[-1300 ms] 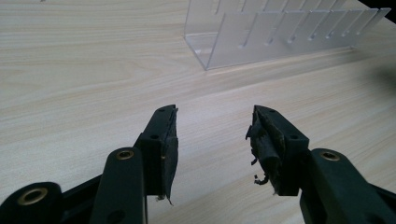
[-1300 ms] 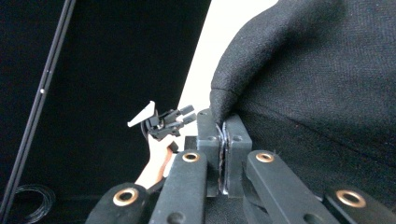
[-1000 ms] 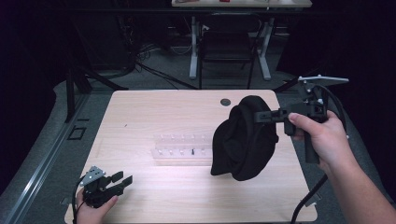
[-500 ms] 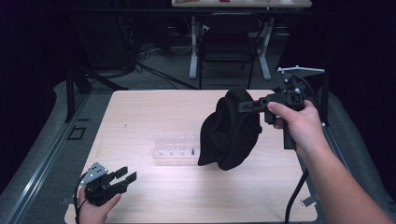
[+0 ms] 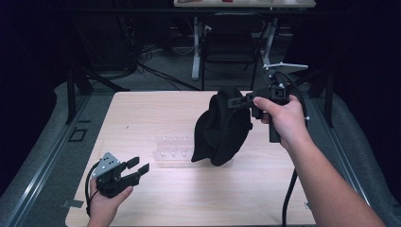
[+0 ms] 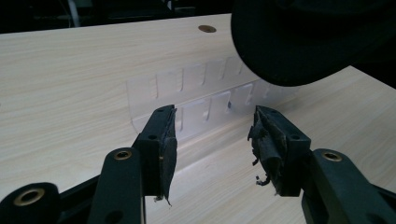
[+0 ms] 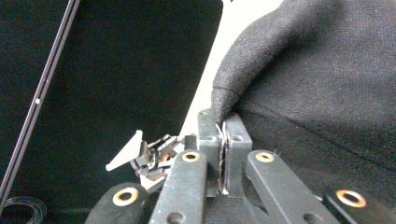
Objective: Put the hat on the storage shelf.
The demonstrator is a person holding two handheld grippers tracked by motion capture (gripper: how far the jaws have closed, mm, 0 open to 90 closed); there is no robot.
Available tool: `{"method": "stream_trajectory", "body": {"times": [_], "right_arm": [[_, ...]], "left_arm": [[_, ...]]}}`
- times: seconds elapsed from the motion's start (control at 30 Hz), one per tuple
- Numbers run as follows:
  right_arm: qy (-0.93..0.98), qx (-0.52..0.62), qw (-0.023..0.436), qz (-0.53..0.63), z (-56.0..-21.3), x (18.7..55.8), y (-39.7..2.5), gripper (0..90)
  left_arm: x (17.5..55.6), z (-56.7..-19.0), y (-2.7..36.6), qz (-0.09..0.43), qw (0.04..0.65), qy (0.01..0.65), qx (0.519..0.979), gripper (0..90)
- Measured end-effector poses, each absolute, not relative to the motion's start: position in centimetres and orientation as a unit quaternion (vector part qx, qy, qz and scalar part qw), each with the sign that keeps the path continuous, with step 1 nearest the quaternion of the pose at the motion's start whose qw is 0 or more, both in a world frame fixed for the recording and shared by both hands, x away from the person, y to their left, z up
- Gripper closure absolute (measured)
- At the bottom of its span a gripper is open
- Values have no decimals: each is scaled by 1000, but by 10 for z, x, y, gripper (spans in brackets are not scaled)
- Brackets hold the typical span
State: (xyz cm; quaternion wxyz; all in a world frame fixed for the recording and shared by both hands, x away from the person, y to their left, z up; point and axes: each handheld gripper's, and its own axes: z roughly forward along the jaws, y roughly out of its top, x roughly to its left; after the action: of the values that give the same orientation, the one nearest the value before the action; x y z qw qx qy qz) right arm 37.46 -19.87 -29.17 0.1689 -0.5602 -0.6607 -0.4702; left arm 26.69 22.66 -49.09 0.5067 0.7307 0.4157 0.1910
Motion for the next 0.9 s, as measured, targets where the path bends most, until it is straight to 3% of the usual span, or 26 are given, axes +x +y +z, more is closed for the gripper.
{"method": "stream_trajectory", "body": {"times": [0.6, 0.9], "right_arm": [[-656, -570, 166, -466, -302, 395, -191, 880], [-654, -576, 164, -461, -305, 400, -187, 880]], "left_arm": [[280, -481, 175, 180, 516, 358, 757, 537], [284, -486, 168, 178, 506, 355, 766, 536]]}}
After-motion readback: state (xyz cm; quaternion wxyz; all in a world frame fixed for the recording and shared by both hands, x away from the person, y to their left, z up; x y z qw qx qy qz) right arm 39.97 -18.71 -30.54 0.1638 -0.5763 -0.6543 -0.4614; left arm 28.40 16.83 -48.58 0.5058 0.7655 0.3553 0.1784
